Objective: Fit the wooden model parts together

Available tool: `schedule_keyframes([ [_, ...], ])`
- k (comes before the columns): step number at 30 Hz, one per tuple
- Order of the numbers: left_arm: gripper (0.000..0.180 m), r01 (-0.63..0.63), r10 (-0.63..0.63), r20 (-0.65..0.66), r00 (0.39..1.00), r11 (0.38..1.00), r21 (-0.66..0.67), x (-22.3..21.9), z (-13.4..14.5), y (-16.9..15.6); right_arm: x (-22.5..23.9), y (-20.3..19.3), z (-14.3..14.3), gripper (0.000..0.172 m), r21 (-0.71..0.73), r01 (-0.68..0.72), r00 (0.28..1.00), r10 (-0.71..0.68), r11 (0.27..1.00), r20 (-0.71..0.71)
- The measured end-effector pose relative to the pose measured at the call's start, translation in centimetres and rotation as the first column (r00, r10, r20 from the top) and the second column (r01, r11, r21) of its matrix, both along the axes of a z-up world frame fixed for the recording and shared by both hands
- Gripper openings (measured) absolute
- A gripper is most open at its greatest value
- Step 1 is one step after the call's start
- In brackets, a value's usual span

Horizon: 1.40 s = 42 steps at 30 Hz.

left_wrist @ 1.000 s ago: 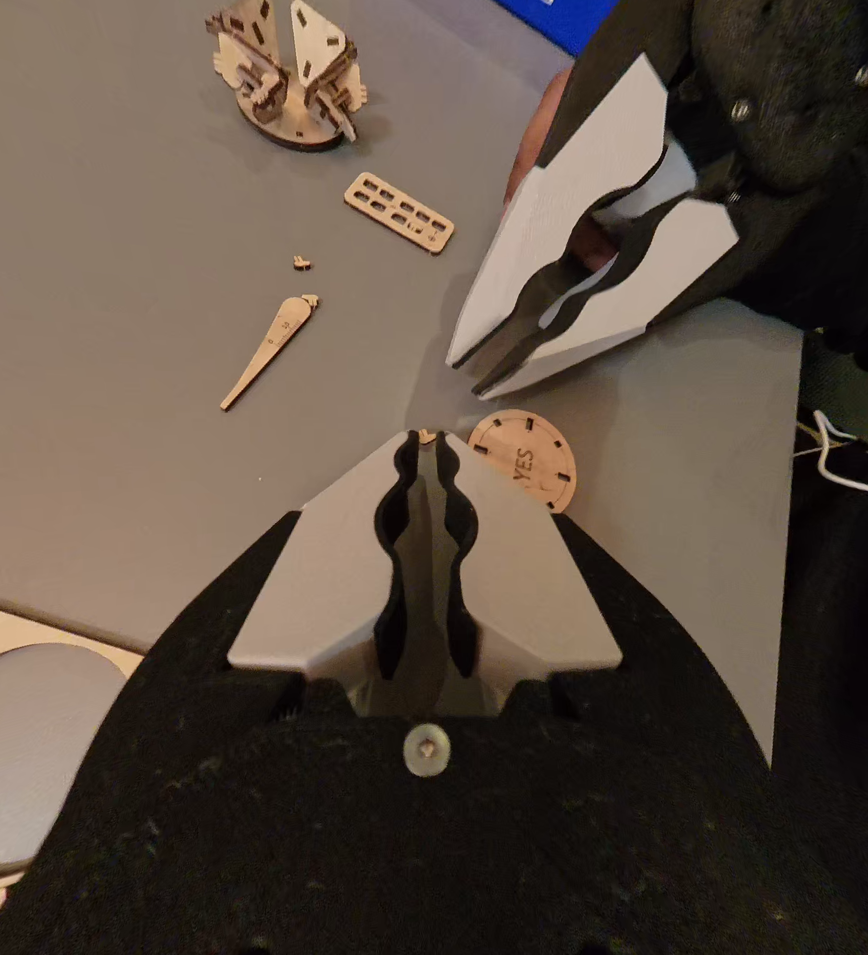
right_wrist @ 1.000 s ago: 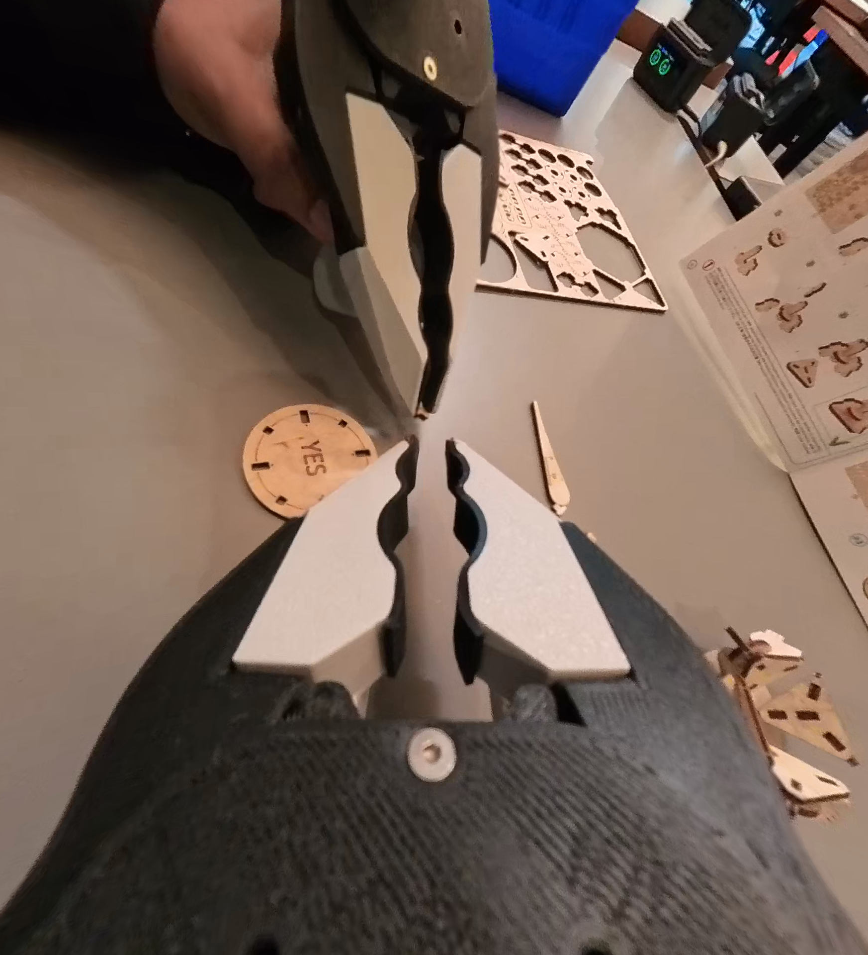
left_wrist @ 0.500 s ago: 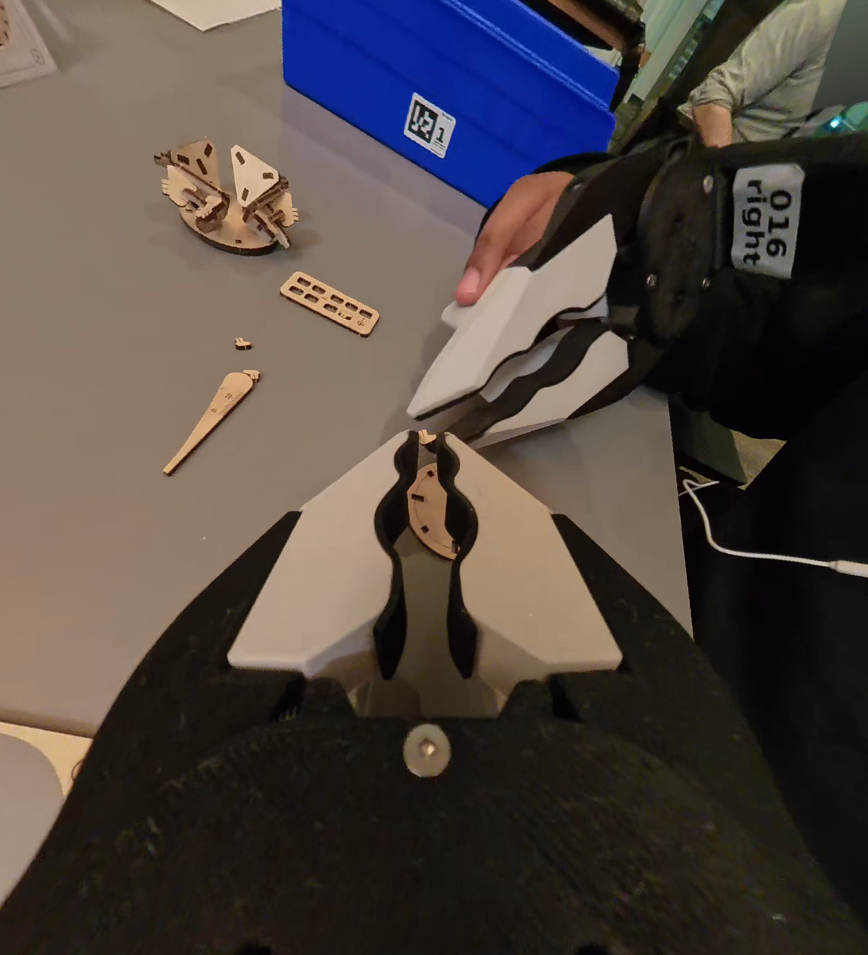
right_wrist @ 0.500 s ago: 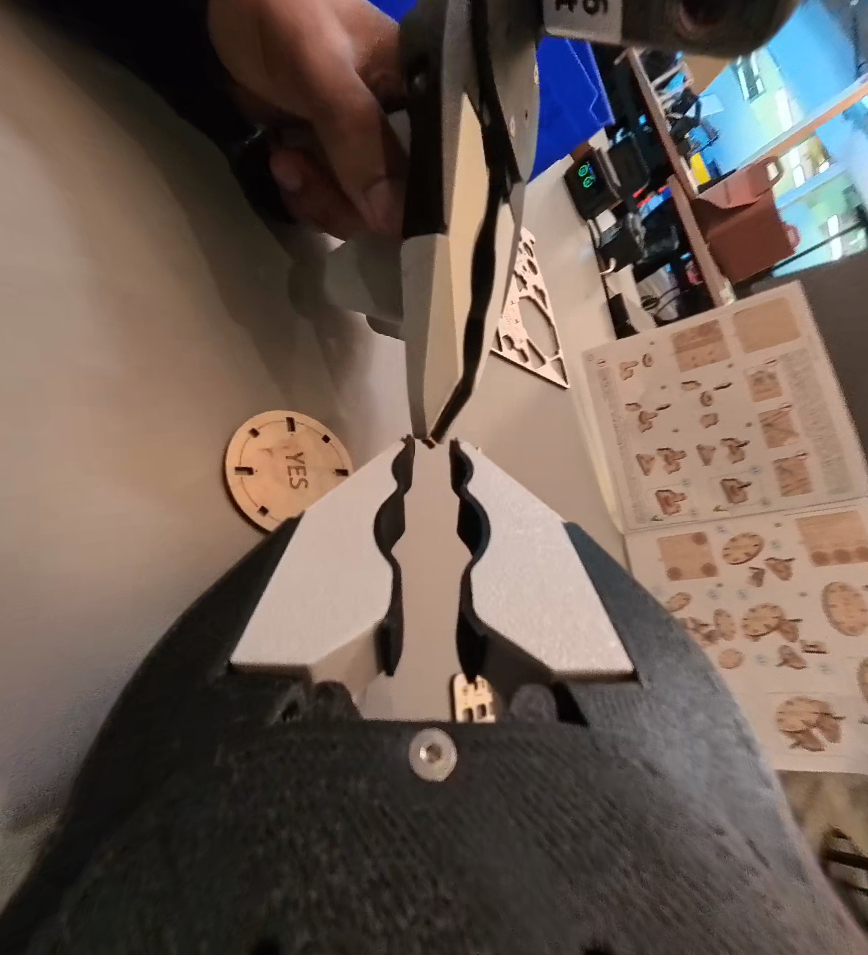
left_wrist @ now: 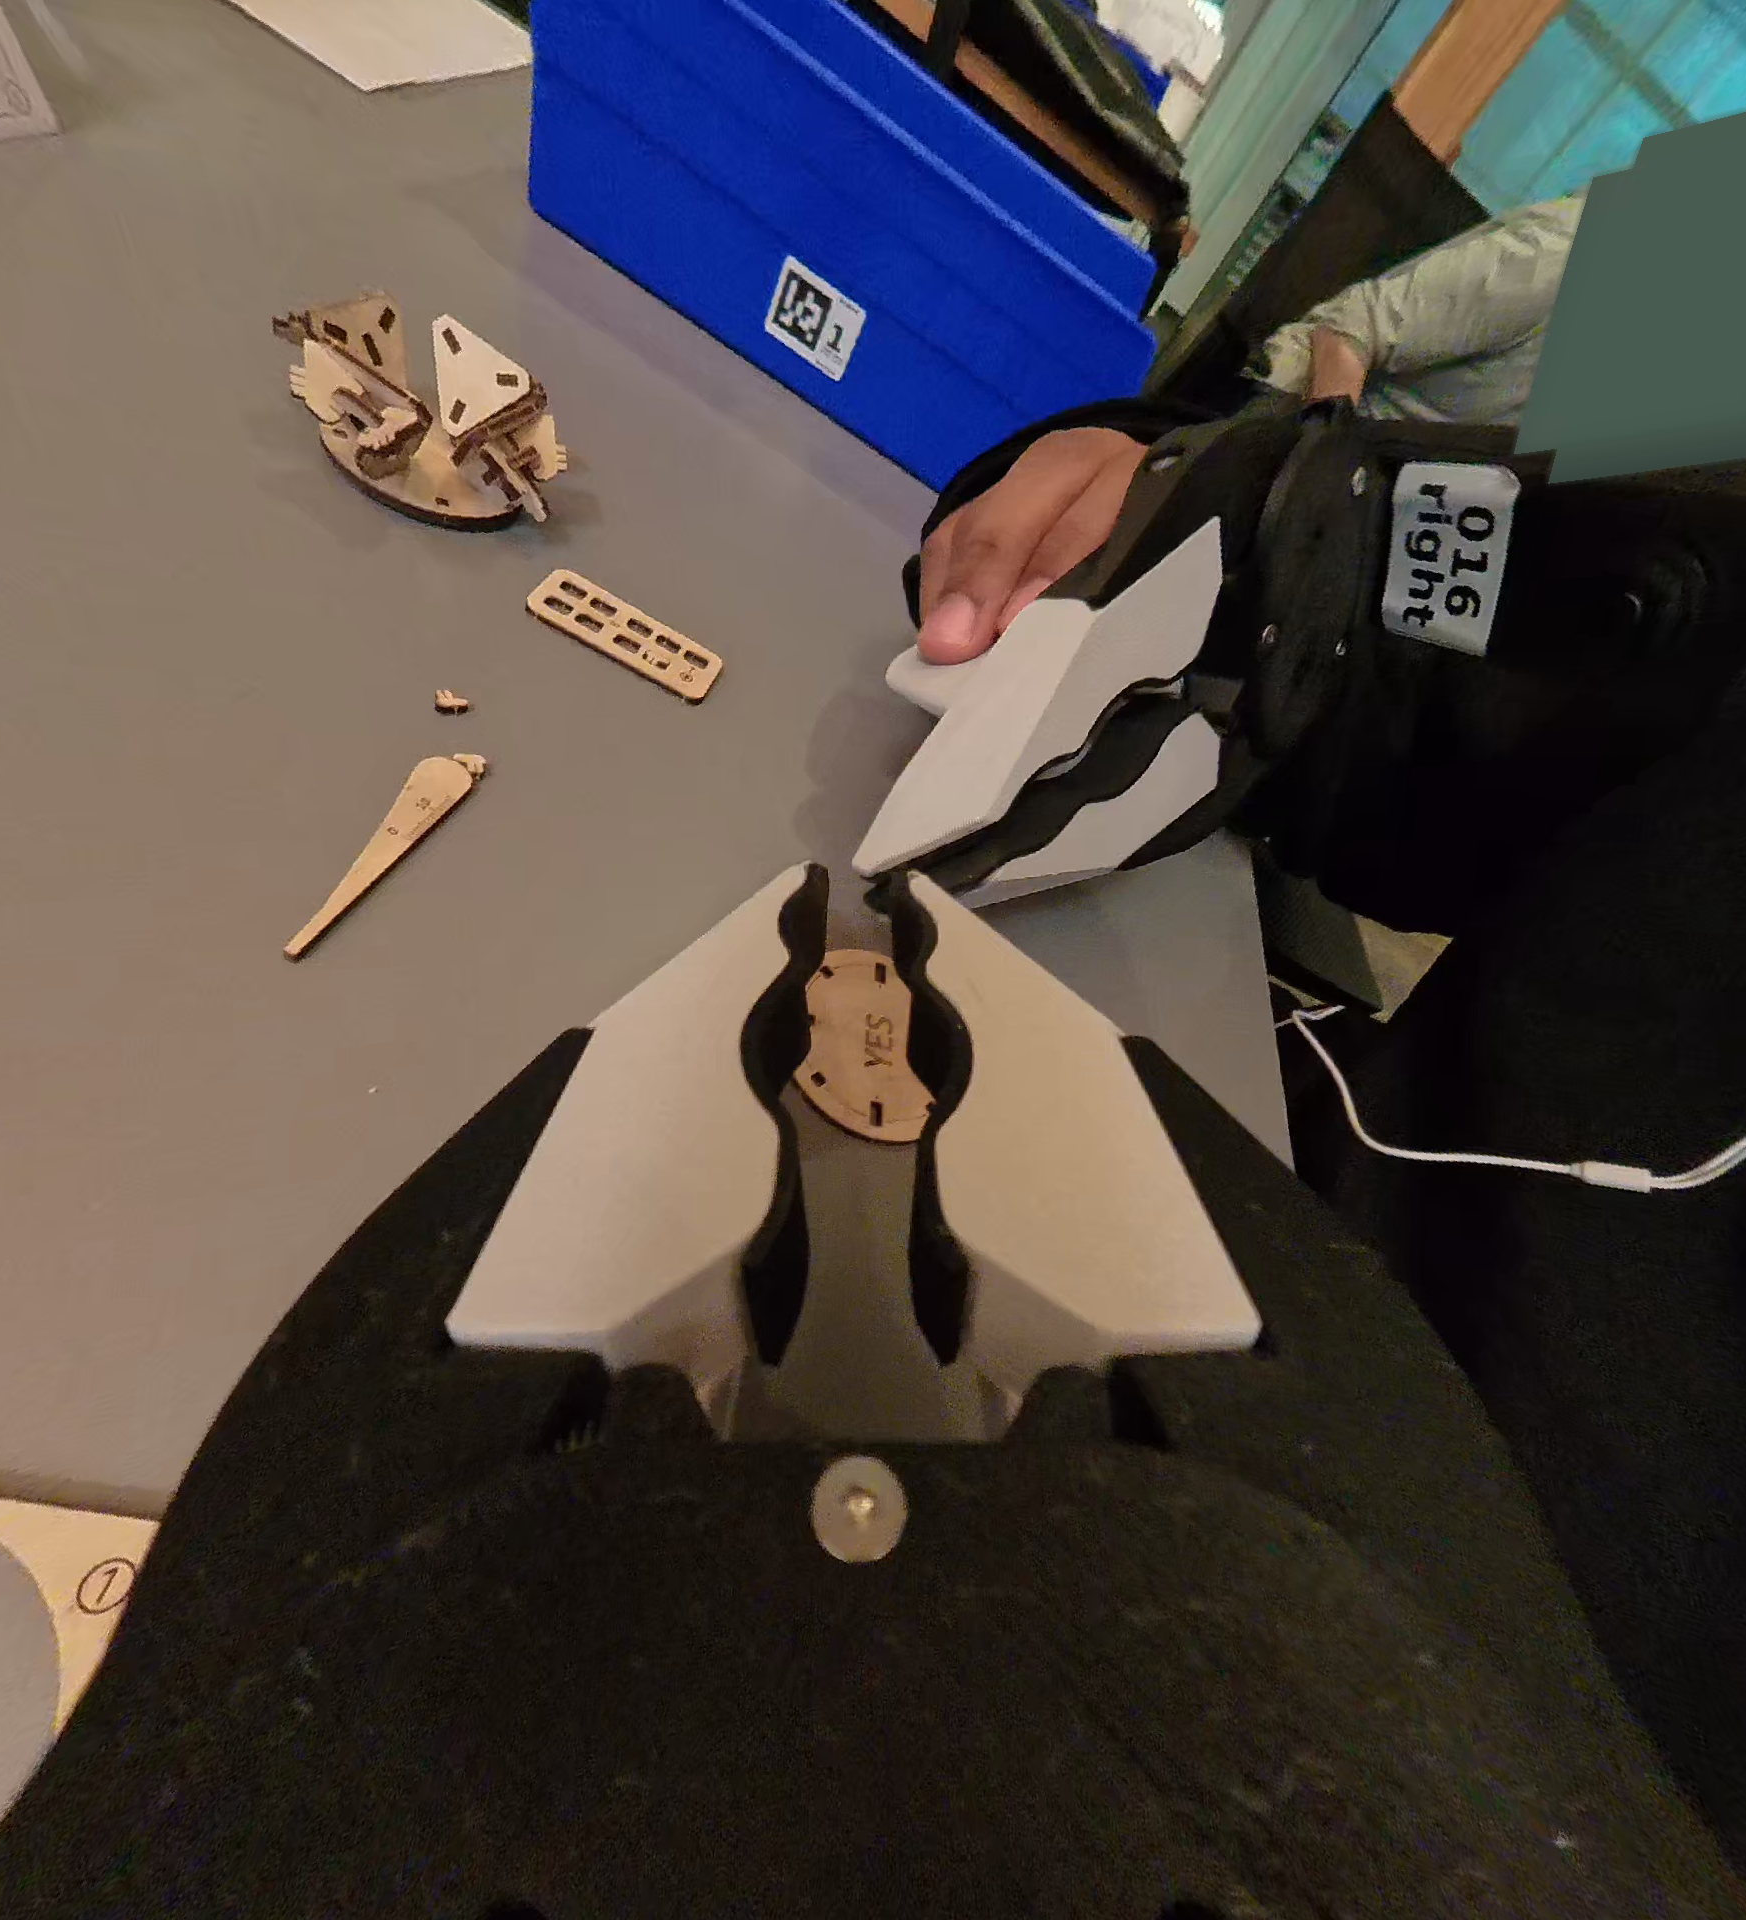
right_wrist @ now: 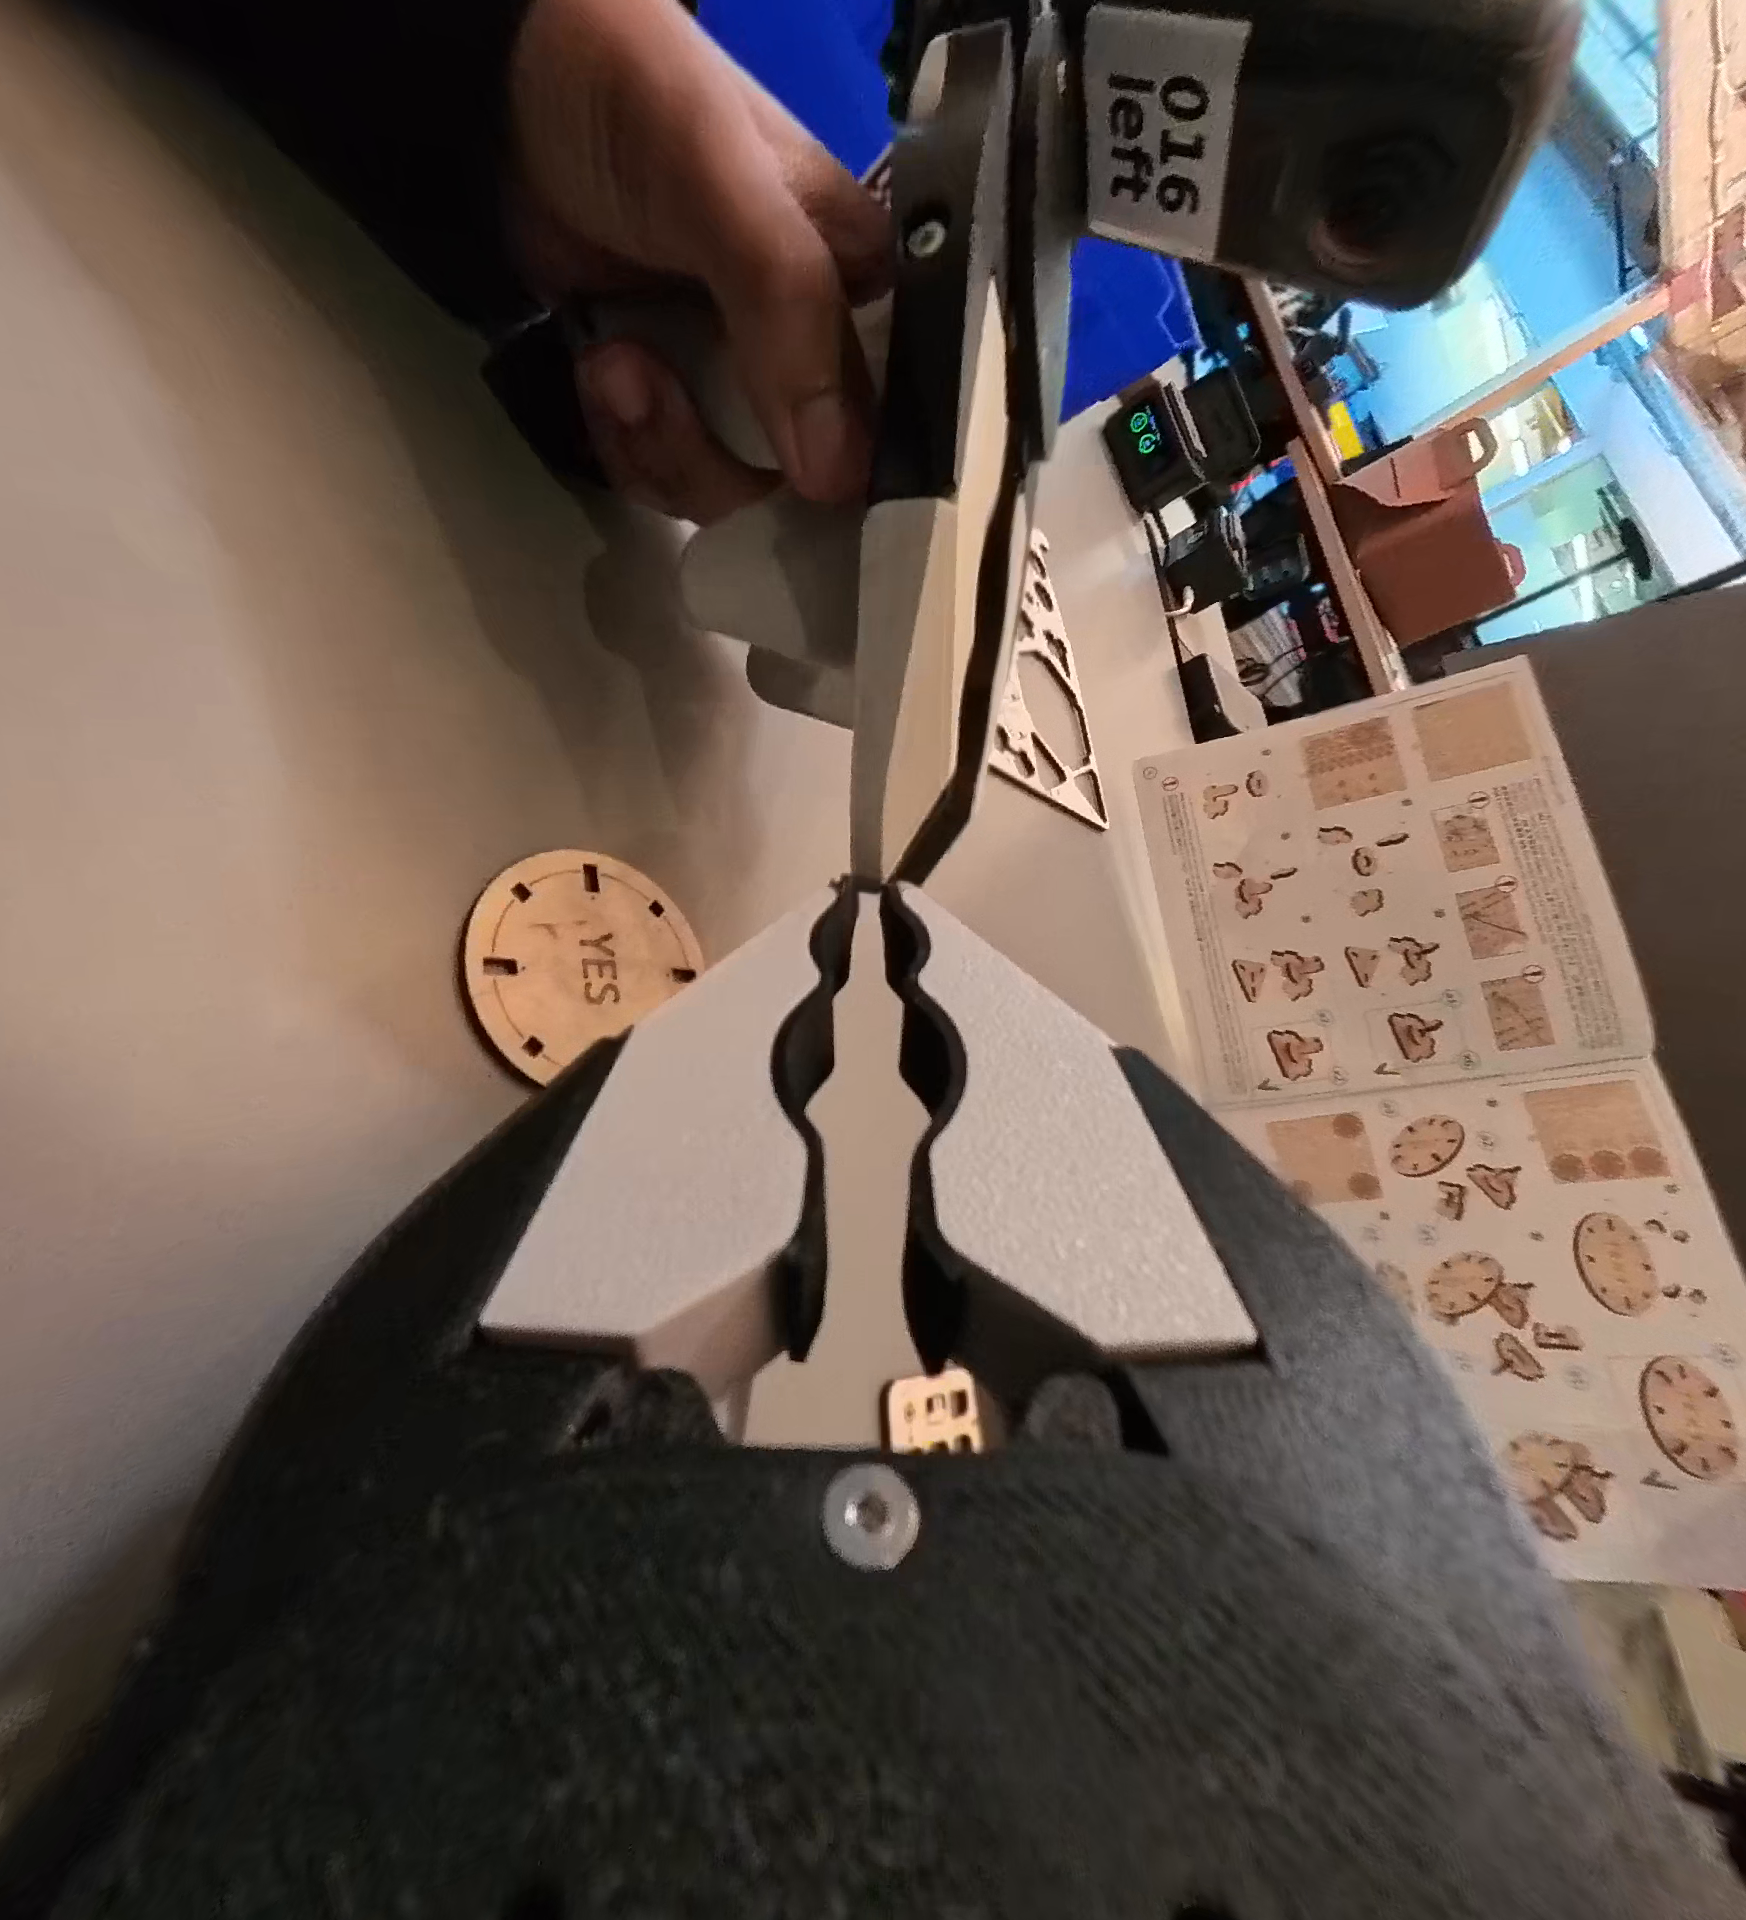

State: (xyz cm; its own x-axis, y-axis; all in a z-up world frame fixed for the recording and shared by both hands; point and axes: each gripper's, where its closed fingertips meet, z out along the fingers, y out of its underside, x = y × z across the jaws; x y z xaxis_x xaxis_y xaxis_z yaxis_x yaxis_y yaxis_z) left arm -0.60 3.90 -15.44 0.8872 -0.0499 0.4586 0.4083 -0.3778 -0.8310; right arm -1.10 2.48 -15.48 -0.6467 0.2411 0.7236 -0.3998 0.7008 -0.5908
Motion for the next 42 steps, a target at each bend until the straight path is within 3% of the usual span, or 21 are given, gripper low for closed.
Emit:
schedule_keyframes([
  [5, 0.012, 0.008, -0.009, 0.038, 0.999, 1.0, 0.026, 0.0, 0.4, -0.1, 0.1, 0.1, 0.4, 0.002, -0.069, -0.011, 0.998, 0.016, 0.998, 0.062],
  [10, 0.012, -0.059, 0.057, 0.044, 0.997, 0.998, 0.037, -1.4, 0.6, -0.6, -1.3, 1.8, 0.2, 0.0, -0.084, 0.073, 0.991, -0.063, 0.994, 0.115],
  [19, 0.007, -0.201, 0.194, -0.066, 0.979, 0.972, -0.119, -3.4, -1.7, -0.8, -2.8, 3.3, 0.4, 0.007, -0.227, 0.179, 0.949, -0.107, 0.957, 0.297],
  [29, 0.005, -0.23, 0.145, -0.246, 0.958, 0.903, -0.364, -3.2, -5.4, -0.9, -2.4, 2.7, -0.1, 0.008, -0.185, 0.166, 0.951, -0.108, 0.969, 0.289],
  [42, 0.0, -0.195, 0.118, -0.22, 0.968, 0.908, -0.37, -3.0, -5.5, -0.4, -2.5, 2.5, -0.6, 0.008, -0.173, 0.17, 0.946, -0.111, 0.97, 0.304],
])
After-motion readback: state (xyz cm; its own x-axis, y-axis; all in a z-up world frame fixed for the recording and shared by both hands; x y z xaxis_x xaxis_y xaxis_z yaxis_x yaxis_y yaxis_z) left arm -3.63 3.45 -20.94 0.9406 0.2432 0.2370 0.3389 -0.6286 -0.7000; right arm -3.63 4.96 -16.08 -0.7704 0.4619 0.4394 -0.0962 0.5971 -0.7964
